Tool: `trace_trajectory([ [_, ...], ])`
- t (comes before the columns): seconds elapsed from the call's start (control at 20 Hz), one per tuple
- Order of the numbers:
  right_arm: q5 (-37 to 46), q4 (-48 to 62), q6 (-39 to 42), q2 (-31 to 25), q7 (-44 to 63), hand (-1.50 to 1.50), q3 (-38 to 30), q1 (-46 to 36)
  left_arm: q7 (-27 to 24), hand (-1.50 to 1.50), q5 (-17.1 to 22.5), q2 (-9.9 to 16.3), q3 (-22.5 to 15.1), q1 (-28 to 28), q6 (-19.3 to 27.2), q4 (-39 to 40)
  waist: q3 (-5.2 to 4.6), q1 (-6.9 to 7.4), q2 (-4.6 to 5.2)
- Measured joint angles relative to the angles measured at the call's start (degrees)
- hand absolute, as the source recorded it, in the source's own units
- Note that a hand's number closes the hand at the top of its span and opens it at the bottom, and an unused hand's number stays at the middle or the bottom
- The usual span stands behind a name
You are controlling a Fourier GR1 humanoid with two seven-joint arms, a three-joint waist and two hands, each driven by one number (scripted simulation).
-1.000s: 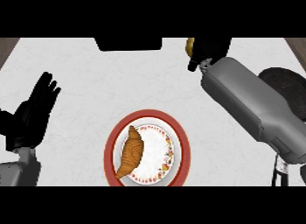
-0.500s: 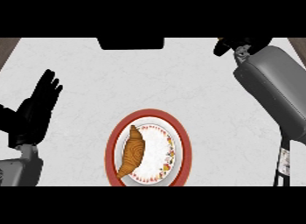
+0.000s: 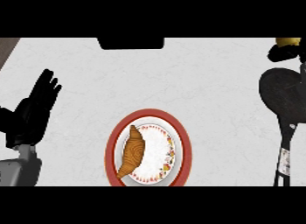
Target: Pick the squash from the plate and place it in the pan
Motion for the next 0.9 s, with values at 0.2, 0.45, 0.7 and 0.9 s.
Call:
trace_trajectory([
  [0.2, -1.7, 1.1, -4.9, -3.1, -5.6, 1.50, -5.3, 5.8, -1.0, 0.00, -0.2, -0.5, -0.2, 1.0, -0.5, -0.1, 0.00, 0.37, 0.12],
  [0.45, -5.3, 5.9, -10.6, -3.8, -17.4, 1.50, -11.0, 12.2, -1.8, 0.00, -0.1, -0.3, 0.4, 0.2, -1.8, 1.1, 0.02, 0.82, 0.28],
  [0.7, -8.8, 18.2, -14.8, -1.5, -31.5, 1.50, -15.8, 11.7, -0.8, 0.00, -1.0, -1.3, -0.6, -0.6, -1.2, 0.4, 0.09, 1.85, 0.60],
  [0.9, -9.1, 29.5, -17.2, 0.4, -39.2, 1.50, -18.8, 8.3, -0.3, 0.00, -1.0, -1.3, -0.6, -0.7, -1.5, -0.5, 0.10, 2.47, 0.76],
])
